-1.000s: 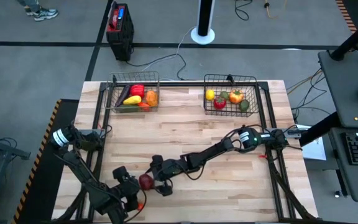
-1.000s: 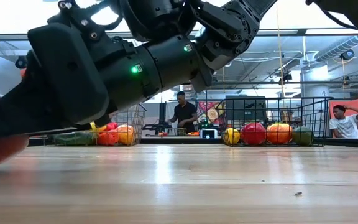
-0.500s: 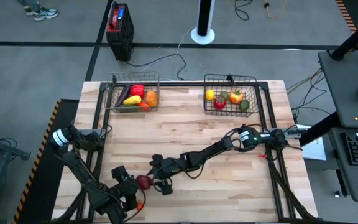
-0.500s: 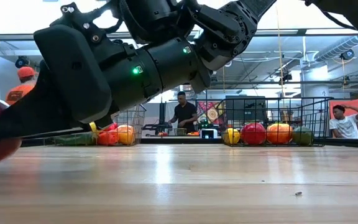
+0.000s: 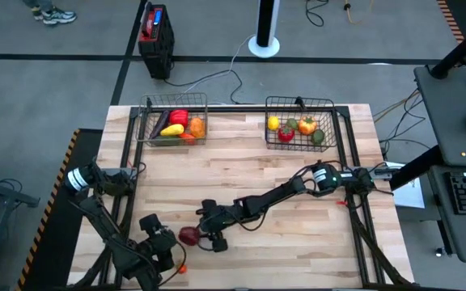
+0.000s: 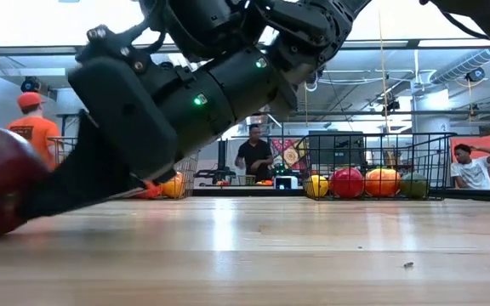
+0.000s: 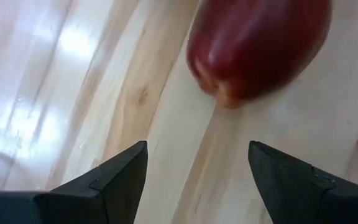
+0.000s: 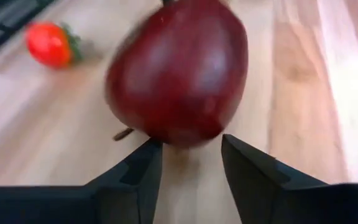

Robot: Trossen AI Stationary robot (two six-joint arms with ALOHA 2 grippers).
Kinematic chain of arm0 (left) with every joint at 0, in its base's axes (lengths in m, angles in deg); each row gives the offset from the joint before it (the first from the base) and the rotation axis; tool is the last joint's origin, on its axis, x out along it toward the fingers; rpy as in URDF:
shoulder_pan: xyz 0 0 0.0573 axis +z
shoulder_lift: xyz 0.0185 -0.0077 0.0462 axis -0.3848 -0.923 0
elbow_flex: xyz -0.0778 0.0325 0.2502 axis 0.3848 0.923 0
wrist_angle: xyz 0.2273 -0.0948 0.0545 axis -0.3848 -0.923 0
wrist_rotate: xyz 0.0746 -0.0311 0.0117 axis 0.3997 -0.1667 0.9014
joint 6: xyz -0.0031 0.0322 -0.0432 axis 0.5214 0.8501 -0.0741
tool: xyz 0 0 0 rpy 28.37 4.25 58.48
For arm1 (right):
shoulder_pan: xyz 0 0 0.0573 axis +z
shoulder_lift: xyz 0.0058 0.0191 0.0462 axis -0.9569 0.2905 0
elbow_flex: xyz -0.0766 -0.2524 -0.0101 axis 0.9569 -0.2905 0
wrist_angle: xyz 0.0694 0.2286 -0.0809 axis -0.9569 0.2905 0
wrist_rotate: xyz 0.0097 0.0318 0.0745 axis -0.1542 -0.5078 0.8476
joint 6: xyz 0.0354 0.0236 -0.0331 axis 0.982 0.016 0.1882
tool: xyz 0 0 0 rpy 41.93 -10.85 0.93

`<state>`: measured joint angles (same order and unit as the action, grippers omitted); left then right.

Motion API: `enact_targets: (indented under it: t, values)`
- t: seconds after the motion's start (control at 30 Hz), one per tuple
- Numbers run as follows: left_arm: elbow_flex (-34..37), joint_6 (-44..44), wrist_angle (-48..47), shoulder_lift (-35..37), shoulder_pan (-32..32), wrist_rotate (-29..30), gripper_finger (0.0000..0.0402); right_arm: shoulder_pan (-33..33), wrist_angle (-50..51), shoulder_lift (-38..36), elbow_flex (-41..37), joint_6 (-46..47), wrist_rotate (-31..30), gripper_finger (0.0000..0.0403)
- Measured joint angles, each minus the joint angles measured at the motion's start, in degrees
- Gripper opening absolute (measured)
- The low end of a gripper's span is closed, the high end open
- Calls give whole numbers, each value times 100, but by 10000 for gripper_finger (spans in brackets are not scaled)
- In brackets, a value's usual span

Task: Sort produce into baskets
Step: Put the apple into the black wire basket

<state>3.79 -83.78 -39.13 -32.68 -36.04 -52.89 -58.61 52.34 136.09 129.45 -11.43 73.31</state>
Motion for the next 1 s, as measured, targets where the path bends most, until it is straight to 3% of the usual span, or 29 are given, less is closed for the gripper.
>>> enact_targets:
  t: [0.23, 0.57, 1.0]
  values:
    - [35, -38, 3, 0, -17, 200, 261, -24, 645, -86, -2, -234, -544, 215]
    - [62, -38, 12, 0, -26, 312, 261, -33, 747, -167, -2, -717, -598, 303]
    - [119, -38, 273, 2, -26, 525, 261, -28, 733, -511, -11, -1000, -718, 354]
